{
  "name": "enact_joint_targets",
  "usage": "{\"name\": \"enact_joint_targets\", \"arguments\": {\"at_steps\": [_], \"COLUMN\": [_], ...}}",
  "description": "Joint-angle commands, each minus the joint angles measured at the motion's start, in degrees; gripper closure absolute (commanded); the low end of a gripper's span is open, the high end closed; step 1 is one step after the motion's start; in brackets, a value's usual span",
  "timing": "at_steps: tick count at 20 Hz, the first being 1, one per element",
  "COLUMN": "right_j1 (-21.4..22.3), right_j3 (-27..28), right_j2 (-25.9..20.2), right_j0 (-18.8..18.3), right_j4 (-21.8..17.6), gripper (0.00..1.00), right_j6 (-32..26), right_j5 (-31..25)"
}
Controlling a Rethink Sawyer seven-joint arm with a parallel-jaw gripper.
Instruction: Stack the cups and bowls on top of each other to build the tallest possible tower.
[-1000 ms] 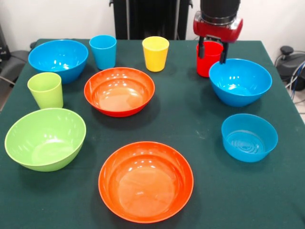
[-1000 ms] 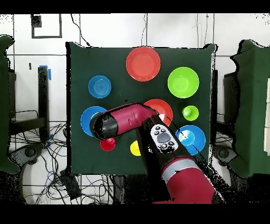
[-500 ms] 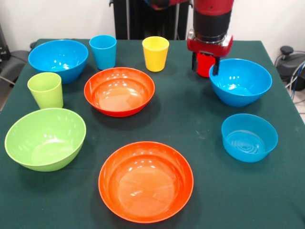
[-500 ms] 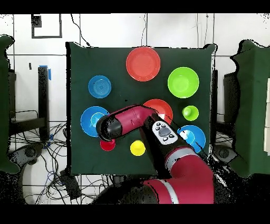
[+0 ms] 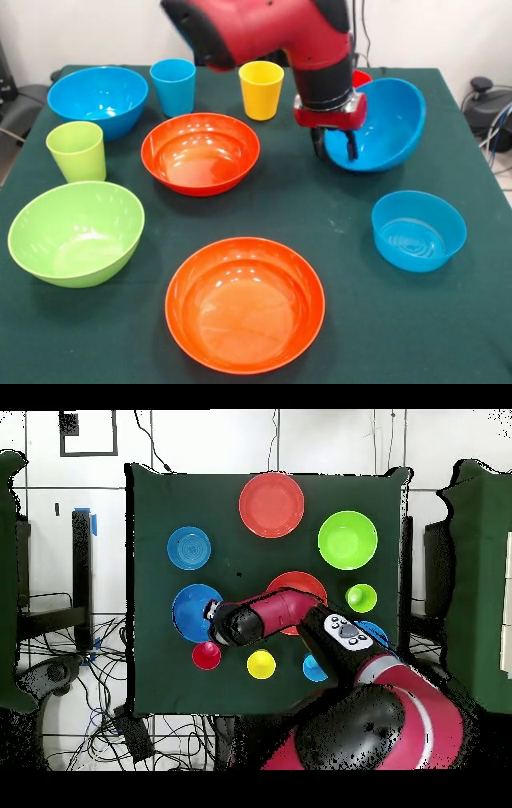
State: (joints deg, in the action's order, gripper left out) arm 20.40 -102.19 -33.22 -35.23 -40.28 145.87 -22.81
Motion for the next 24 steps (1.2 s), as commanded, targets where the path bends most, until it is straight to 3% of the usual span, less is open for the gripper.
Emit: {"name": "enact_joint_targets", "arguments": {"at_steps": [1,16,24], "right_j1": [-7.7,-10.1,-8.4], "right_j3": [4.7,4.8,4.4], "right_j2": [-6.7,-8.4,-7.1], "right_j0": [-2.5,-3.8,-3.0], "right_j4": [-6.1,-5.8,-6.9], "gripper": [0.0,0.0,0.0], "right_j6": [-18.0,-17.4,-15.4], "right_j5": [1.2,-0.7,-0.1]}}
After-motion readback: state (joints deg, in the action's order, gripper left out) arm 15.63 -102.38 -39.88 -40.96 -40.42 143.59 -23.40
